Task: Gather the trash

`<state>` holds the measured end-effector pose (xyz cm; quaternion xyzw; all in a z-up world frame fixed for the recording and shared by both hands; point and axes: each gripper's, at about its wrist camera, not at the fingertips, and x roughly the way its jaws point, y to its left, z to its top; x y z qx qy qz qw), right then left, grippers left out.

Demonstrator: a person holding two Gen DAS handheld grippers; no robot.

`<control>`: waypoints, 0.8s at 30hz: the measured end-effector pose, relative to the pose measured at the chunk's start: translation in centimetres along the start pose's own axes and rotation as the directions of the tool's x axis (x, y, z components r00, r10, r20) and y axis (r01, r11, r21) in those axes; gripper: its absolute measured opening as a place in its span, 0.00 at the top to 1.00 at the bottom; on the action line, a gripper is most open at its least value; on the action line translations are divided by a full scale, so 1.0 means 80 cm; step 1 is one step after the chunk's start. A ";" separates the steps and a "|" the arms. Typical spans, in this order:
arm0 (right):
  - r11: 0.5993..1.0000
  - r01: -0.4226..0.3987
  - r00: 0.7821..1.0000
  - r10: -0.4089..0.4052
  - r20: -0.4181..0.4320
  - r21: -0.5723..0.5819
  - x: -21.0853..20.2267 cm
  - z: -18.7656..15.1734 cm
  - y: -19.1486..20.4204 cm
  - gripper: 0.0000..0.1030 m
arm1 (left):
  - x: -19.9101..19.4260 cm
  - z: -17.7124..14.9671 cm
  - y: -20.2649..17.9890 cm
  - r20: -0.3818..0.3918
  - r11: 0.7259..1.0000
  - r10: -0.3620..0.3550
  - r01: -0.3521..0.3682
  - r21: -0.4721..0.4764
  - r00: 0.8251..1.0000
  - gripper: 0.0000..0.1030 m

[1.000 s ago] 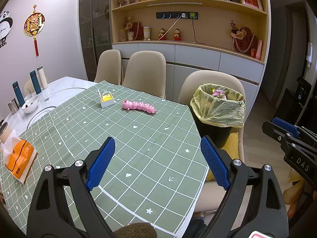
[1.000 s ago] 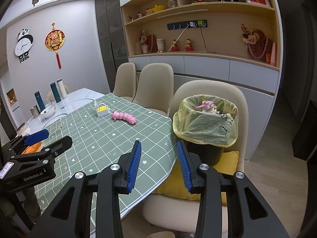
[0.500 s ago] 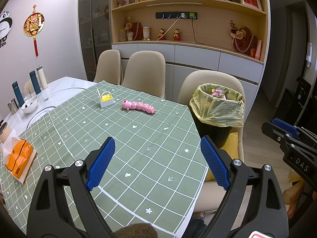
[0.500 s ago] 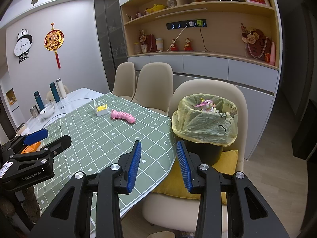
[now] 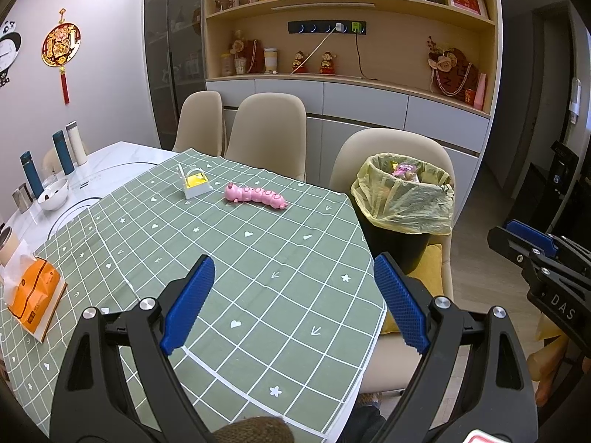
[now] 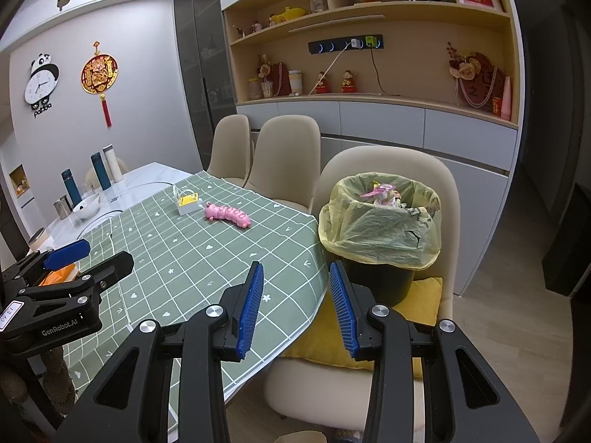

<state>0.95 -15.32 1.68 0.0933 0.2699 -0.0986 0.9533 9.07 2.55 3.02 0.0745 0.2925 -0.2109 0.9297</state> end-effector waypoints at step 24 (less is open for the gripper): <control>1.000 0.007 1.000 -0.007 0.003 0.003 -0.001 -0.001 -0.002 0.65 | 0.002 -0.004 -0.001 -0.006 1.000 -0.020 0.020 -0.004 1.000 0.19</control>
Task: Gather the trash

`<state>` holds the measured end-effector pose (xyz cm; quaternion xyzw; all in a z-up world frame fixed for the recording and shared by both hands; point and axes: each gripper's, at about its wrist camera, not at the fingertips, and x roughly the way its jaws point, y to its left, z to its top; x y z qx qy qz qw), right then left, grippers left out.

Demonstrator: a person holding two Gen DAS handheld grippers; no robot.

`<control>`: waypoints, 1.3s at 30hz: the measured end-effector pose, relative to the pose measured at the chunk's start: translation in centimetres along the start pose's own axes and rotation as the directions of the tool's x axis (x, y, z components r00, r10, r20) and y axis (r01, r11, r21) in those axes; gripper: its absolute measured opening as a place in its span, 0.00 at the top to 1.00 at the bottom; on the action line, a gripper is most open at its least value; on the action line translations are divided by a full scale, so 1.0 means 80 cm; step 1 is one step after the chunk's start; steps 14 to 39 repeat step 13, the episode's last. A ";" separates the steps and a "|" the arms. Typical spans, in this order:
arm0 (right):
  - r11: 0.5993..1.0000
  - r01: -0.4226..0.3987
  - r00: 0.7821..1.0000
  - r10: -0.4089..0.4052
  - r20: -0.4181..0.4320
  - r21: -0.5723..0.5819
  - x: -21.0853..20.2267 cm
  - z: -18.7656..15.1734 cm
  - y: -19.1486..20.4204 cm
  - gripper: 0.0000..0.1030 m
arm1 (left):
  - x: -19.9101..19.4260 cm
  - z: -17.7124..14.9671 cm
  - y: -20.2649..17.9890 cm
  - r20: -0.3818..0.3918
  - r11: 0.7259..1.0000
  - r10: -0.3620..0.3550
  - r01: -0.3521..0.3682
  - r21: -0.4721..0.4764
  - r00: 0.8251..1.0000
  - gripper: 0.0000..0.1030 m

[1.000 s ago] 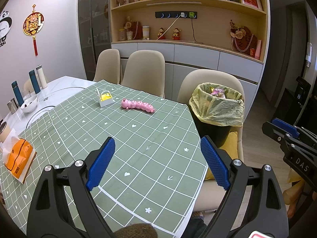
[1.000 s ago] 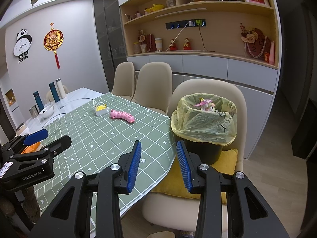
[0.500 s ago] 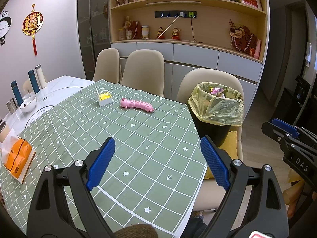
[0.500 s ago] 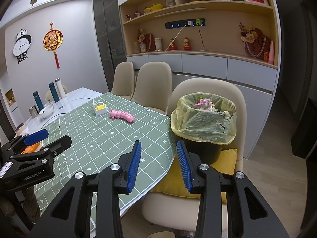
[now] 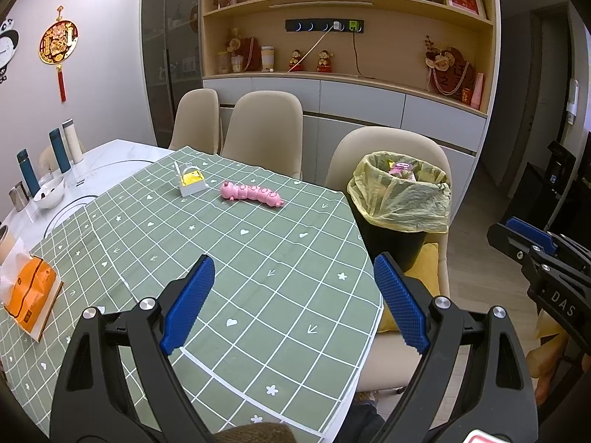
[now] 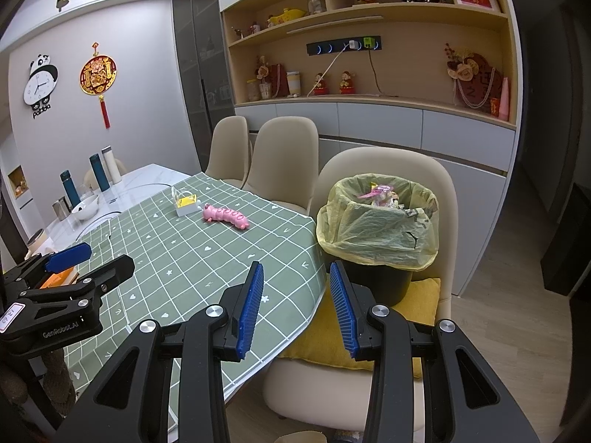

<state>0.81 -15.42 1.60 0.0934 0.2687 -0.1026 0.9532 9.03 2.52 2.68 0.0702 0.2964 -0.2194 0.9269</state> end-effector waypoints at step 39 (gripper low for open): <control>0.987 -0.110 0.984 0.091 -0.151 -0.118 0.088 0.005 0.039 0.65 | 0.055 -0.037 0.120 -0.202 0.950 0.198 -0.239 -0.200 0.959 0.19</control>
